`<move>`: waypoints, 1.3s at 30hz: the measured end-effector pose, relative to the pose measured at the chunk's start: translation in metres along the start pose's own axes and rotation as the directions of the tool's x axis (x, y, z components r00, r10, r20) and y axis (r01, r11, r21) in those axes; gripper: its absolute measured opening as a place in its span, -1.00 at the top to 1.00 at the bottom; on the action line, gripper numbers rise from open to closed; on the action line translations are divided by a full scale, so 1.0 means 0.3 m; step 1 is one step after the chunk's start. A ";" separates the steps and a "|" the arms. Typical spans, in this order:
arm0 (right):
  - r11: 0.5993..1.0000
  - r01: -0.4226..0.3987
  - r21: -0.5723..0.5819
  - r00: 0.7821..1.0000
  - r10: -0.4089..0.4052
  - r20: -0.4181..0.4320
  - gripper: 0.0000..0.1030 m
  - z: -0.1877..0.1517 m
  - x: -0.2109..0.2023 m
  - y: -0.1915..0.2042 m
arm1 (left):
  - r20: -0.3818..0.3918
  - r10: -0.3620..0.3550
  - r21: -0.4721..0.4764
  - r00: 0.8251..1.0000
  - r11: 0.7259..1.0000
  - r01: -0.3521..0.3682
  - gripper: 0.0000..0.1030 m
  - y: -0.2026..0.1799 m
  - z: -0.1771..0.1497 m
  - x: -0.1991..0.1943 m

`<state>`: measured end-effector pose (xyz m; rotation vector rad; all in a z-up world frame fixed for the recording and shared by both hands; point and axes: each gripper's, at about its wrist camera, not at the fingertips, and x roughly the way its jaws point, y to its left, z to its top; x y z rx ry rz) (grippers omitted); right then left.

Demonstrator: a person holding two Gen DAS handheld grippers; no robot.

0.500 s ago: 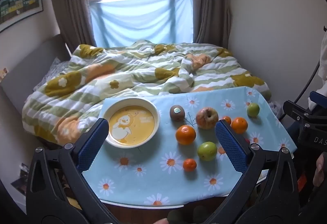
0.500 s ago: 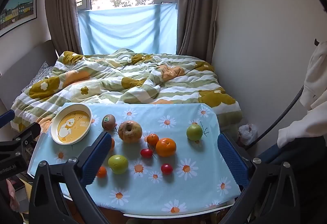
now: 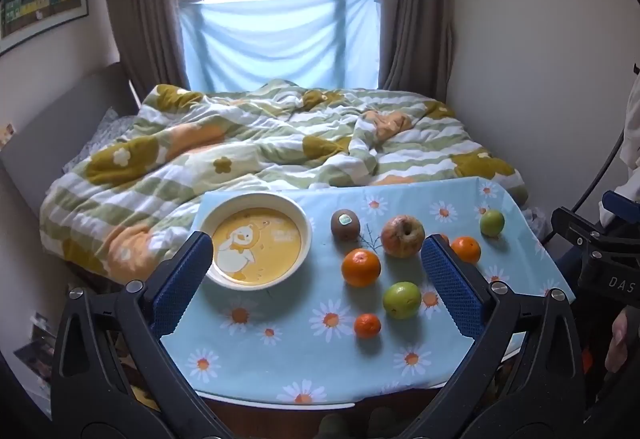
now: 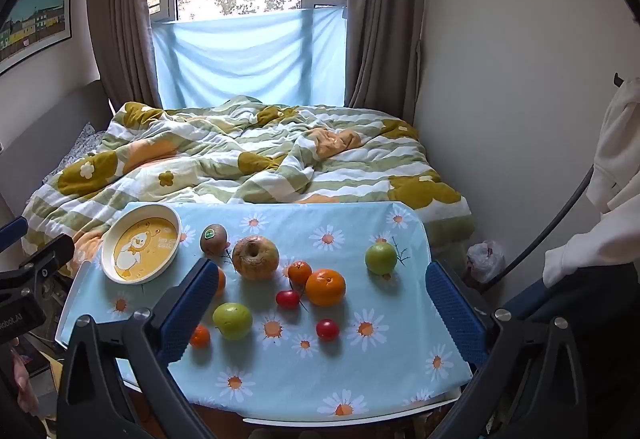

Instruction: Organize fruits

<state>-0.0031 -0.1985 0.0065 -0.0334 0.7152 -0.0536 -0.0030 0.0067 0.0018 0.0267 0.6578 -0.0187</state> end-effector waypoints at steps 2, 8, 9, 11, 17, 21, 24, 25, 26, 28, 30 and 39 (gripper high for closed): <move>1.000 -0.002 -0.003 1.000 0.002 0.000 -1.00 0.001 -0.001 0.002 | 0.000 0.004 0.001 1.000 1.000 -0.004 -1.00 0.001 0.001 -0.002; 1.000 -0.002 0.000 1.000 0.002 0.000 -1.00 0.000 0.000 0.002 | 0.000 0.018 0.004 1.000 1.000 -0.018 -1.00 -0.004 0.006 -0.003; 1.000 -0.003 -0.001 1.000 0.003 0.000 -1.00 0.000 0.000 0.003 | 0.001 0.020 0.004 1.000 1.000 -0.020 -1.00 -0.005 0.007 -0.004; 1.000 -0.002 -0.001 1.000 0.002 0.000 -1.00 -0.001 0.000 0.004 | 0.006 0.025 0.002 1.000 1.000 -0.025 -1.00 -0.002 0.008 -0.008; 1.000 -0.003 0.000 1.000 0.003 0.000 -1.00 -0.003 -0.001 0.006 | 0.013 0.033 -0.006 0.999 0.999 -0.033 -1.00 0.004 0.010 -0.016; 1.000 -0.003 0.000 1.000 0.003 0.001 -1.00 -0.004 -0.003 0.007 | 0.013 0.035 -0.005 0.999 0.999 -0.035 -1.00 0.012 0.011 -0.020; 1.000 -0.003 0.001 1.000 0.003 0.001 -1.00 -0.004 -0.004 0.008 | 0.013 0.034 -0.007 0.999 0.999 -0.034 -1.00 0.015 0.010 -0.020; 1.000 -0.003 0.001 1.000 0.003 0.001 -1.00 -0.005 -0.004 0.008 | 0.014 0.033 -0.007 0.999 0.999 -0.033 -1.00 0.016 0.010 -0.021; 1.000 -0.002 0.000 1.000 0.002 0.001 -1.00 -0.005 -0.005 0.009 | 0.013 0.033 -0.007 0.999 0.999 -0.032 -1.00 0.015 0.010 -0.020; 1.000 -0.002 0.001 1.000 0.002 0.001 -1.00 -0.005 -0.005 0.008 | 0.013 0.033 -0.007 0.999 0.999 -0.033 -1.00 0.014 0.009 -0.020; 1.000 -0.002 0.000 1.000 0.002 0.002 -1.00 -0.005 -0.005 0.009 | 0.013 0.034 -0.007 0.999 0.999 -0.034 -1.00 0.011 0.008 -0.019; 1.000 -0.004 0.001 1.000 0.004 0.002 -1.00 -0.005 -0.007 0.008 | 0.012 0.033 -0.006 0.999 0.999 -0.033 -1.00 0.011 0.006 -0.020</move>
